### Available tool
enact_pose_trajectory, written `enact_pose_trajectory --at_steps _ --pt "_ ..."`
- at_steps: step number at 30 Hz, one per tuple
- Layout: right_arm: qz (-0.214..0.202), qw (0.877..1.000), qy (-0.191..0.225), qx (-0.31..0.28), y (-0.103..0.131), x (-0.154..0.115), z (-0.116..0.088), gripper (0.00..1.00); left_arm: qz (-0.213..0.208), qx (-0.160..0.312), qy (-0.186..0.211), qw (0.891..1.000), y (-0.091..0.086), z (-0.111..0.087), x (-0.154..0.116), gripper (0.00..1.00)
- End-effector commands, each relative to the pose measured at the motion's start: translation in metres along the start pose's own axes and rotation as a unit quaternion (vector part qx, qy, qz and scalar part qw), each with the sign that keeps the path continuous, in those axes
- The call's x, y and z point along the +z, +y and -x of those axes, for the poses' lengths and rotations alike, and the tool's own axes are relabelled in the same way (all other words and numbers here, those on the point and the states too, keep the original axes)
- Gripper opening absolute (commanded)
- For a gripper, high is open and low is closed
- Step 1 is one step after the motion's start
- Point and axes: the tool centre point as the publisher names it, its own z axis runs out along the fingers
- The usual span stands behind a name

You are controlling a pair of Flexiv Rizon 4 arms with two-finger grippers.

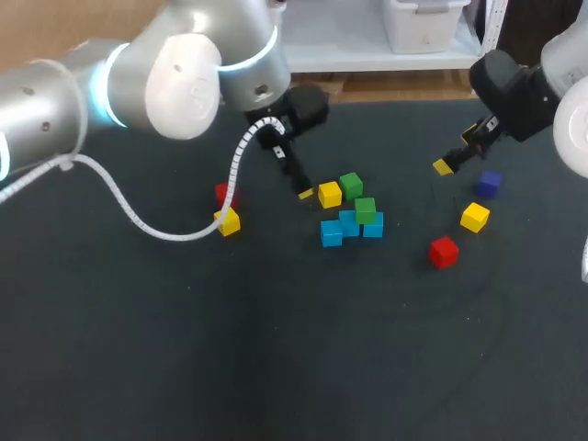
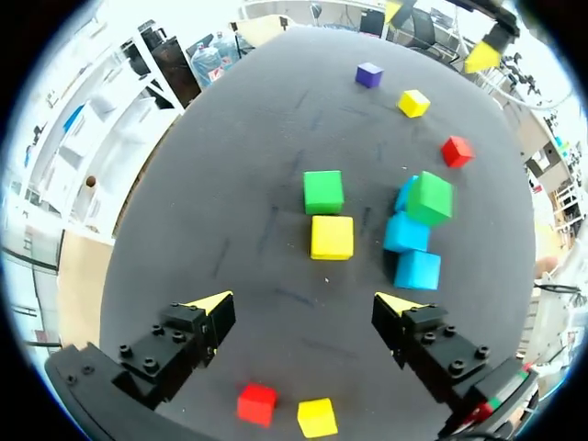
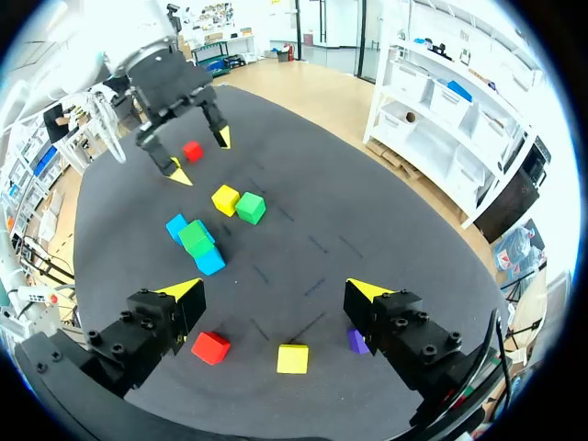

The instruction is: Place the blue cubes, place green cubes on the blue cubes, place the yellow cubes on the green cubes, then place the red cubes on the yellow cubes, and place purple cube on the red cubes.

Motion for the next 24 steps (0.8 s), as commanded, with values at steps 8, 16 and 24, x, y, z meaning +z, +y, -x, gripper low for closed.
enact_pose_trajectory --at_steps 8,16,24 --pt "0.0 1.0 0.0 0.0 0.0 0.0 0.0 1.0 0.049 -0.047 -0.058 0.996 -0.004 -0.029 -0.041 1.0" --pt "0.0 1.0 0.0 0.0 0.0 0.0 0.0 1.0 0.06 -0.079 -0.067 0.993 -0.002 -0.046 -0.06 1.0" --pt "0.0 1.0 0.0 0.0 0.0 0.0 0.0 1.0 0.071 -0.072 -0.073 0.992 -0.02 -0.051 -0.07 1.0"
